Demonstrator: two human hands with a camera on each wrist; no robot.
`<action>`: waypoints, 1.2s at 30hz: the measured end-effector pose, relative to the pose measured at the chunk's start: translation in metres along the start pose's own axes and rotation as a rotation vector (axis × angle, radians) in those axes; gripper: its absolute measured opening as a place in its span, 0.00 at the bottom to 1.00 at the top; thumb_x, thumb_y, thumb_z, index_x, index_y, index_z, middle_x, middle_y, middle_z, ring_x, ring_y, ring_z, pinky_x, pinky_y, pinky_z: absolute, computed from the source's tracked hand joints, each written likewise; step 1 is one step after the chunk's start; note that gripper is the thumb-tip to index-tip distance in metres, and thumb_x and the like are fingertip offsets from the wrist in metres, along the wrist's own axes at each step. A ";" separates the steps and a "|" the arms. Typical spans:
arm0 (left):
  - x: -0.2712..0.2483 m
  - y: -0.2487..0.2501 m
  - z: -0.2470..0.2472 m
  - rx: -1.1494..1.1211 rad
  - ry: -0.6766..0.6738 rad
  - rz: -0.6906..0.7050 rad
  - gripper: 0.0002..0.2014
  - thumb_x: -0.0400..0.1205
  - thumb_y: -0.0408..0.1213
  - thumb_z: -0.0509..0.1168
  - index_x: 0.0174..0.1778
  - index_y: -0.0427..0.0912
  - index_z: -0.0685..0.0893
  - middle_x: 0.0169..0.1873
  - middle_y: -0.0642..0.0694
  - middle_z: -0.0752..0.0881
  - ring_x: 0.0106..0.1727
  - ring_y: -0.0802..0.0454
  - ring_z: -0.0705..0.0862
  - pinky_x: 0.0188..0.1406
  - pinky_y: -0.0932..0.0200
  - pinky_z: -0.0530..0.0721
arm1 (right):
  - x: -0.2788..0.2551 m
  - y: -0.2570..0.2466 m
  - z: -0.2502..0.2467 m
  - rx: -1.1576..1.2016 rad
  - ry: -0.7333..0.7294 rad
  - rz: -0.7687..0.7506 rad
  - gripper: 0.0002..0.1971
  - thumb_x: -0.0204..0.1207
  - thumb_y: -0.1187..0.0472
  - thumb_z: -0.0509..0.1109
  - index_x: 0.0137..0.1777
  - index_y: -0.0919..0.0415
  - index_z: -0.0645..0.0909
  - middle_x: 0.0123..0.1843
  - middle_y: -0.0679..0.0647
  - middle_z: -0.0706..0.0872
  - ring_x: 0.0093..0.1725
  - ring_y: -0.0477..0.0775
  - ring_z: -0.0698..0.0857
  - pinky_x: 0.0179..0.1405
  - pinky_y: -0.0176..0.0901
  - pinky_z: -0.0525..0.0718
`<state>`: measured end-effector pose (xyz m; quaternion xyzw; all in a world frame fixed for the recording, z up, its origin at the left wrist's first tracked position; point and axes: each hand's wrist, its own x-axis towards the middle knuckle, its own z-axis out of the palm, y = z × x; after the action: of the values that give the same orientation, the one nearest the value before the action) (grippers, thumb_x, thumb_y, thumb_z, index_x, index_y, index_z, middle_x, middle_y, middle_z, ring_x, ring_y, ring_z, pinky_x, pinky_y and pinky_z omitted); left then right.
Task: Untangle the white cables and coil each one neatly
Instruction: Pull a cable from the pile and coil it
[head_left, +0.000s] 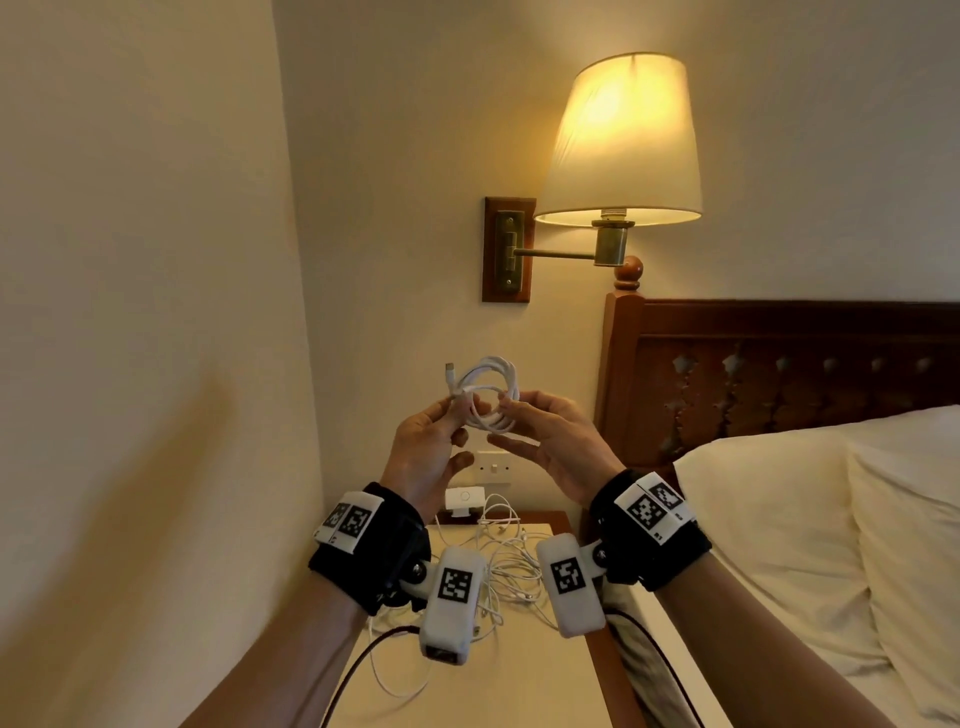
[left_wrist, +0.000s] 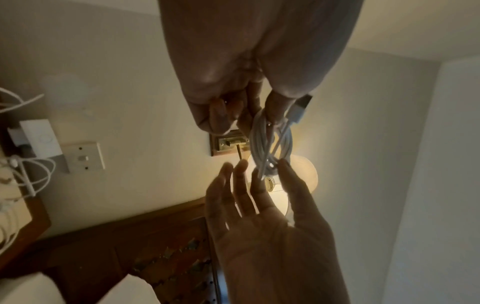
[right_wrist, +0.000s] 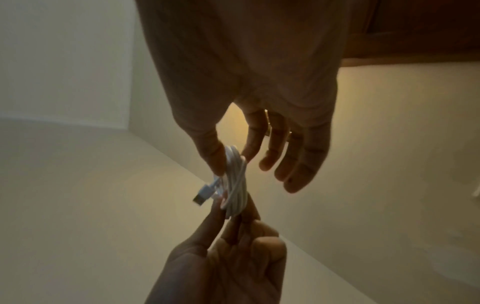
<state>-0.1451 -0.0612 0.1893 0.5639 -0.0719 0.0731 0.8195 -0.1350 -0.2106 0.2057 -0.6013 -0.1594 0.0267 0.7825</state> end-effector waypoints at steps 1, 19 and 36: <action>0.000 0.002 -0.002 0.033 -0.010 0.005 0.13 0.83 0.45 0.65 0.50 0.38 0.89 0.35 0.51 0.81 0.32 0.60 0.72 0.33 0.62 0.73 | 0.001 -0.002 -0.002 -0.073 0.001 0.018 0.09 0.80 0.61 0.70 0.56 0.65 0.81 0.52 0.63 0.88 0.52 0.54 0.88 0.51 0.47 0.89; 0.000 0.021 -0.010 0.292 -0.114 0.023 0.14 0.85 0.46 0.63 0.50 0.39 0.88 0.33 0.53 0.83 0.29 0.61 0.76 0.30 0.62 0.71 | -0.003 -0.005 -0.012 0.079 -0.118 0.032 0.15 0.78 0.75 0.64 0.64 0.67 0.78 0.47 0.60 0.87 0.46 0.56 0.87 0.49 0.43 0.88; -0.002 0.022 0.004 0.327 -0.140 -0.063 0.14 0.88 0.50 0.56 0.45 0.47 0.81 0.27 0.55 0.74 0.32 0.56 0.70 0.31 0.59 0.70 | 0.002 0.011 0.003 -0.471 0.256 -0.561 0.14 0.76 0.64 0.74 0.52 0.41 0.89 0.60 0.43 0.82 0.58 0.50 0.85 0.54 0.55 0.89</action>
<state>-0.1519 -0.0576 0.2104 0.6953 -0.0984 0.0188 0.7117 -0.1319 -0.2048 0.1968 -0.6960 -0.2207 -0.3010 0.6135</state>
